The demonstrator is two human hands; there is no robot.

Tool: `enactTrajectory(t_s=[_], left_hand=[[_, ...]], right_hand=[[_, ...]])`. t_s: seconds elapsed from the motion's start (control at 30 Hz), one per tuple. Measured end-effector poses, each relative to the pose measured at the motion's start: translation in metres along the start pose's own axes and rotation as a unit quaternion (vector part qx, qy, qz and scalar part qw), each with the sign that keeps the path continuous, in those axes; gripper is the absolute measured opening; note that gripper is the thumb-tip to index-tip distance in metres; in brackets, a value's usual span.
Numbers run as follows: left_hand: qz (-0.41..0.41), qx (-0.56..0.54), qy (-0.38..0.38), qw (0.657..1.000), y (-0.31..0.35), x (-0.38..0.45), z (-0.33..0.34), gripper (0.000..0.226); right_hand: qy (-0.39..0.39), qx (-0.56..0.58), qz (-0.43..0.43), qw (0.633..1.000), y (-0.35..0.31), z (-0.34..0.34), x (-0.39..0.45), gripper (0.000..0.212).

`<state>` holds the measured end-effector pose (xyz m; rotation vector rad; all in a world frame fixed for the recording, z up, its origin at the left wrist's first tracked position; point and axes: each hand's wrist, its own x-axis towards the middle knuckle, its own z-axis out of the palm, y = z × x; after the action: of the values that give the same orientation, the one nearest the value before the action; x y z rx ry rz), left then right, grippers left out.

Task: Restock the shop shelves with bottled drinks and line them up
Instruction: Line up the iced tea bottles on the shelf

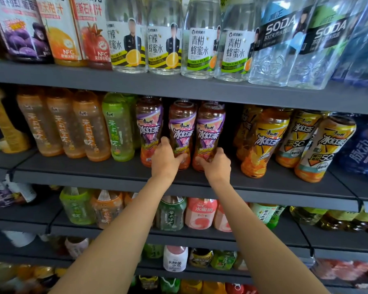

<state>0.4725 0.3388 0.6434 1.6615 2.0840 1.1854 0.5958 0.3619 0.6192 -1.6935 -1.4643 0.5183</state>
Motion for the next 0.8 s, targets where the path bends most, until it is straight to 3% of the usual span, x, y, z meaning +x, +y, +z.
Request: enactTrajectory(t_s=[0.2,0.5,0.67,0.8], left_hand=[[0.023,0.022,-0.037,0.999,-0.002,0.002,-0.002,0.058],[0.044,0.005,-0.041,0.998,-0.005,-0.004,0.003,0.063],[0.052,-0.021,0.014,0.998,-0.012,-0.015,0.009,0.063],[0.048,-0.05,0.052,0.996,-0.025,-0.026,0.015,0.055]], right_hand=[[0.002,-0.005,0.005,1.0,-0.004,0.0,0.002,0.052],[-0.035,0.006,0.007,0.999,0.005,-0.003,0.001,0.064],[-0.032,0.049,0.0,0.998,0.006,-0.003,-0.004,0.076],[-0.015,0.044,-0.021,0.999,0.007,-0.006,-0.003,0.068]])
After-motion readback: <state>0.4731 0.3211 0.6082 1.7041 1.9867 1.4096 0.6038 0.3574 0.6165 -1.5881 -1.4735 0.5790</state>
